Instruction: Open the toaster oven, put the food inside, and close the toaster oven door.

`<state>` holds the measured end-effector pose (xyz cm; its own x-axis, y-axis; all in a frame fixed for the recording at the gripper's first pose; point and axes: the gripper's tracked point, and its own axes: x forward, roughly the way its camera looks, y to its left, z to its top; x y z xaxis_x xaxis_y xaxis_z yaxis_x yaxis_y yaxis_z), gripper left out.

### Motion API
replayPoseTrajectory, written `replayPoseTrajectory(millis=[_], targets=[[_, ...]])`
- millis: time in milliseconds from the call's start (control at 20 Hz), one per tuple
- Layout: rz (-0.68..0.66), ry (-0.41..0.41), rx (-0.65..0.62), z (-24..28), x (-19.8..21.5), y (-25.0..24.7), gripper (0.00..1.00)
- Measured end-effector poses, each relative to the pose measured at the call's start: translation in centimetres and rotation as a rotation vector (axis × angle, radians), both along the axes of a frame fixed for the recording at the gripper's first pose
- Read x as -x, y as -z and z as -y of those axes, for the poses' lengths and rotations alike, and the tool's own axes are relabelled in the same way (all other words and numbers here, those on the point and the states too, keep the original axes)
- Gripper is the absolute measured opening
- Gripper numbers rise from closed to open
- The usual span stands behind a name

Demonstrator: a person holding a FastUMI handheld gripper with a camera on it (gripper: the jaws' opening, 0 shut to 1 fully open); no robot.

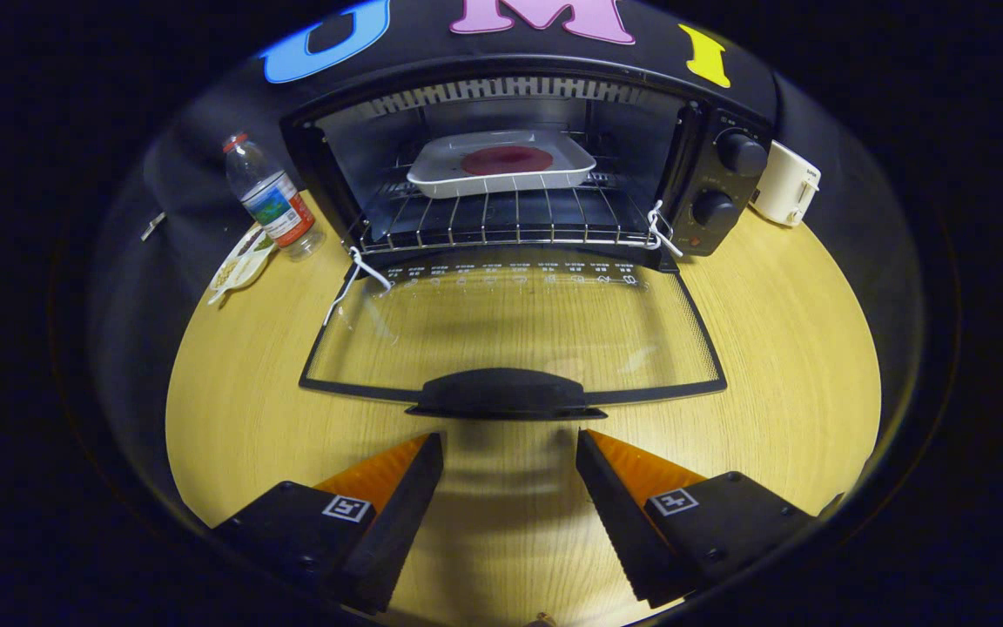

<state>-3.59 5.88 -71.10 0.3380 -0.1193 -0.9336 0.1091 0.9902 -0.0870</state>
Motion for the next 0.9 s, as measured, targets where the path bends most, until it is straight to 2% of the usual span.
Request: replayPoseTrajectory(millis=[300, 500, 900], targets=[[-0.010, 0.025, -0.007, 0.1, -0.2, 0.4, 0.99], [0.032, 0.027, -0.019, -0.2, -0.3, -1.6, 0.99], [0.255, 0.019, -0.055, -0.6, -2.9, -8.9, 0.99]])
